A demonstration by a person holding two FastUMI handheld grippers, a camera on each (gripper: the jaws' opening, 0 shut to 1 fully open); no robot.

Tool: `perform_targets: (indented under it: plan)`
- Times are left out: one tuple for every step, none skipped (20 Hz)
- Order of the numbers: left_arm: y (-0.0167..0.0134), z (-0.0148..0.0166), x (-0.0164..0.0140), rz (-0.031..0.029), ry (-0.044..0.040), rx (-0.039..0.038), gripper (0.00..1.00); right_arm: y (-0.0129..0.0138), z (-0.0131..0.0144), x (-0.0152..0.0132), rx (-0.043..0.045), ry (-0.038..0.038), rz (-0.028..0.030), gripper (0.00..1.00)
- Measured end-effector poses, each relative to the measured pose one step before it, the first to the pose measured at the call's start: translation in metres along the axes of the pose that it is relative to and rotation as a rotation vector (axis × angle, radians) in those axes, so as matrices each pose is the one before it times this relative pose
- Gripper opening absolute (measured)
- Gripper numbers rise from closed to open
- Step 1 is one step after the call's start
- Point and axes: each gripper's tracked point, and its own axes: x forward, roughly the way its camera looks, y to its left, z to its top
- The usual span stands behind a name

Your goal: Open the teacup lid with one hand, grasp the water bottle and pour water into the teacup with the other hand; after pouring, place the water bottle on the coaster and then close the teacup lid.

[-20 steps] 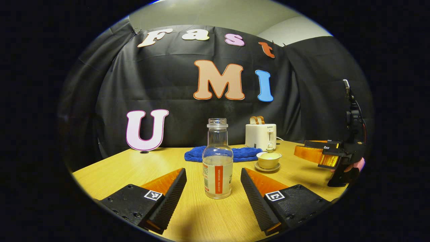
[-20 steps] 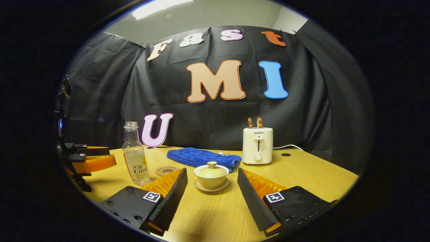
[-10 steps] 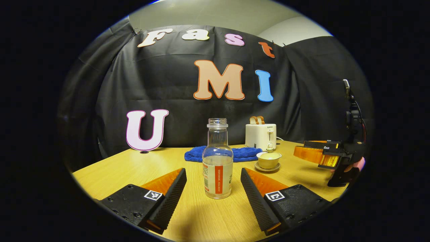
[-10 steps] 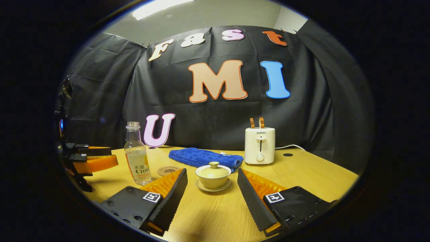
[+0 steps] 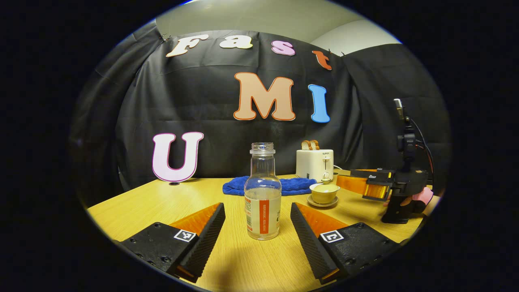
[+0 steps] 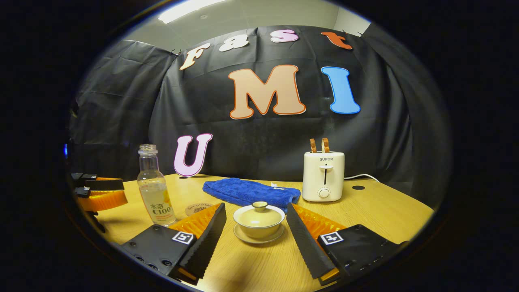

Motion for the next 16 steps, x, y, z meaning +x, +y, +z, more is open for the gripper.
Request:
perform_targets:
  plan:
    - [-0.00023, 0.00022, 0.00024, -0.00007, 0.00041, -0.00024, 0.92, 0.00053, -0.00140, 0.00696, -0.00015, 0.00951, 0.00362, 0.96]
    - [0.00019, -0.00036, -0.00004, 0.00017, -0.00017, 0.00019, 0.95, 0.00046, -0.00157, 0.00645, -0.00004, 0.01238, 0.00352, 0.93]
    - [-0.00002, 0.00069, 0.00089, 0.00011, -0.00035, -0.00024, 0.95, -0.00024, -0.00159, 0.00649, -0.00138, 0.01117, 0.00175, 0.93]
    - [-0.00016, -0.00063, -0.00022, 0.00003, 0.00009, 0.00026, 0.95, 0.00055, -0.00080, 0.00408, 0.00023, 0.00765, 0.00256, 0.96]
    - [0.00025, 0.00028, -0.00082, -0.00003, -0.00041, -0.00030, 0.95, 0.00007, -0.00046, 0.00570, 0.00036, 0.00318, 0.00084, 0.96]
    - [-0.00008, -0.00070, 0.00054, -0.00002, 0.00040, -0.00007, 0.95, -0.00229, 0.00025, 0.00504, 0.00036, 0.00194, -0.00268, 0.96]
    - [-0.00003, 0.00036, 0.00031, -0.00013, -0.00025, 0.00014, 0.93, -0.00042, 0.00056, 0.00457, 0.00101, 0.00190, -0.00473, 0.96]
    - [-0.00003, -0.00012, -0.00001, 0.00018, -0.00032, -0.00031, 0.95, -0.00157, -0.00035, 0.00424, 0.00103, 0.00314, -0.00273, 0.96]
    - [-0.00001, 0.00053, -0.00033, -0.00005, 0.00023, 0.00055, 0.95, -0.00001, -0.00191, 0.00369, 0.00138, 0.00792, 0.00370, 0.96]
    - [0.00017, -0.00080, -0.00019, 0.00032, -0.00051, -0.00041, 0.95, -0.00048, -0.00054, 0.00215, 0.00038, 0.00930, 0.00232, 0.96]
    - [0.00011, 0.00012, 0.00017, -0.00005, 0.00042, 0.00002, 0.95, -0.00041, -0.00172, 0.00432, -0.00031, 0.00997, 0.00369, 0.95]
    - [-0.00012, -0.00024, 0.00029, 0.00021, -0.00019, -0.00008, 0.95, 0.00014, -0.00188, 0.00333, -0.00151, 0.01081, 0.00104, 0.91]
    - [-0.00037, 0.00045, 0.00013, -0.00001, -0.00027, -0.00006, 0.95, -0.00010, -0.00128, 0.00249, -0.00145, 0.01250, -0.00073, 0.91]
    - [-0.00001, 0.00000, -0.00020, 0.00031, 0.00023, 0.00011, 0.93, -0.00137, -0.00227, 0.00258, -0.00215, 0.01007, -0.00005, 0.91]
    - [-0.00014, 0.00013, -0.00010, -0.00008, -0.00021, 0.00001, 0.92, 0.00061, -0.00035, 0.00127, -0.00265, 0.00665, 0.00088, 0.91]
    - [0.00003, -0.00044, 0.00042, 0.00024, 0.00051, -0.00004, 0.95, 0.00002, -0.00066, 0.00074, -0.00030, 0.00624, 0.00189, 0.91]
